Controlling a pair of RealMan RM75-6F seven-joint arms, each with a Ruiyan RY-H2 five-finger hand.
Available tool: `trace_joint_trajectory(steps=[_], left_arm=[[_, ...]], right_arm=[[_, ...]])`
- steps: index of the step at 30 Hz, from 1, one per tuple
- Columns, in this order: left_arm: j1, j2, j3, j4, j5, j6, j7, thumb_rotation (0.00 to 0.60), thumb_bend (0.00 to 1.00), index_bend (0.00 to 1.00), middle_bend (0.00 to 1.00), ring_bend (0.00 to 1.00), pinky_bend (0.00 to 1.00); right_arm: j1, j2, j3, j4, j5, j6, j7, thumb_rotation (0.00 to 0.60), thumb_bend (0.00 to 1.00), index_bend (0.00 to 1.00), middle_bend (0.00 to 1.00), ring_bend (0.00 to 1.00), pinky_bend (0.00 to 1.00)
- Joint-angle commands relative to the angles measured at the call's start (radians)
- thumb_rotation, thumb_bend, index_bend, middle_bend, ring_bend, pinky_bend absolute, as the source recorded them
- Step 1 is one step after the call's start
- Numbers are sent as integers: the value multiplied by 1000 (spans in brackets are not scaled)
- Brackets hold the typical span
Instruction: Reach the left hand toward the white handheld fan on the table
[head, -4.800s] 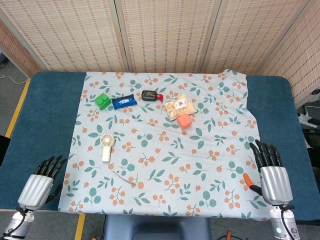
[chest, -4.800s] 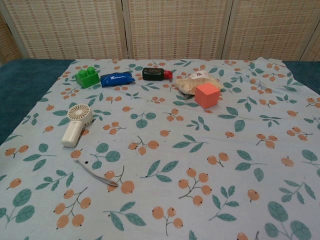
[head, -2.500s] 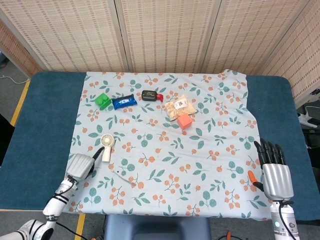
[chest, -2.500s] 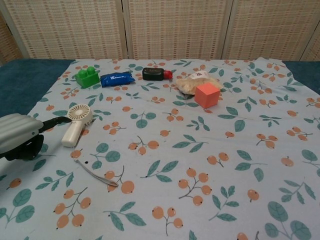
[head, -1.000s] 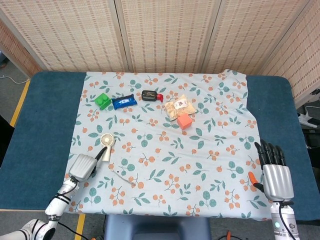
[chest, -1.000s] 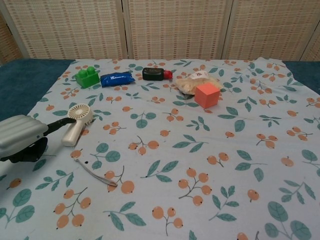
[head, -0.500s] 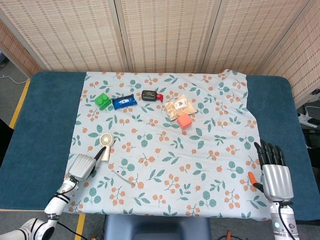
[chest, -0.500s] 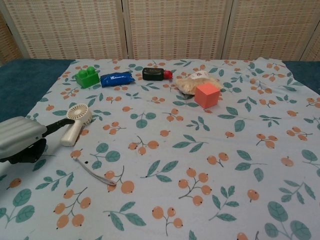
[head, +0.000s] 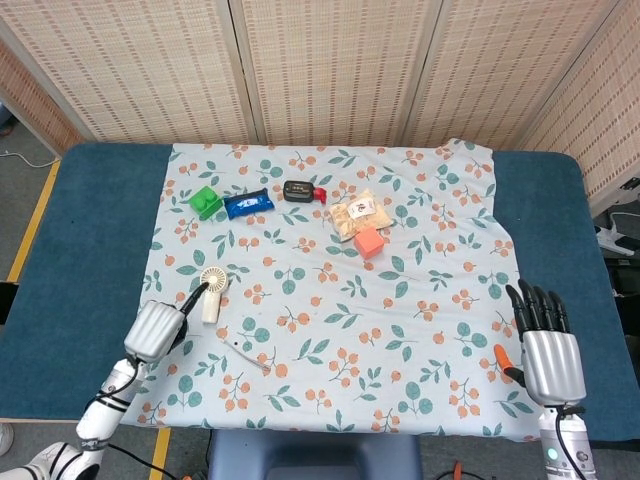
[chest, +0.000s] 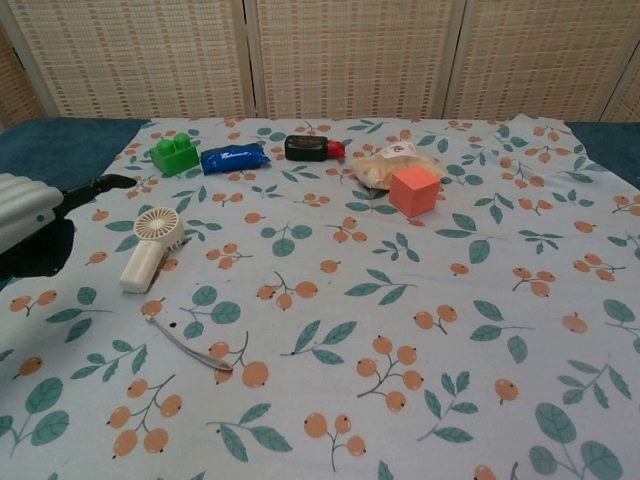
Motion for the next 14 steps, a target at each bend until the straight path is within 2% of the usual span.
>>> trace_joint_trajectory(steps=[1,3,5,9,14], left_arm=[[93,159,54,-197,51,114,-34,600,564,0,465,425,652],[158,245,109,-289,56,162,-48,600,464,0,182,130,347],[222,305,154,-339,75,232,-84,600,423,0,35,8,170],[277,373,180,-365,99,300,-123,600,389,0,0,0,123],[293,407,181,-379,106,295,-130,600,386,0,0,0,122]], right_arm=[[-6,4,-6,-18,-5,6,-10,600,185,0,0,0,0],[-13,9,-10,-33,-7,14,-17,600,185,0,0,0,0],[-21,15,-13,-48,-7,25,-26,600,185,0,0,0,0],[-32,25,-19,-68,-14,35,-14,600,185,0,0,0,0],[-34,41,-17,-69,-31,37,22,600,185,0,0,0,0]])
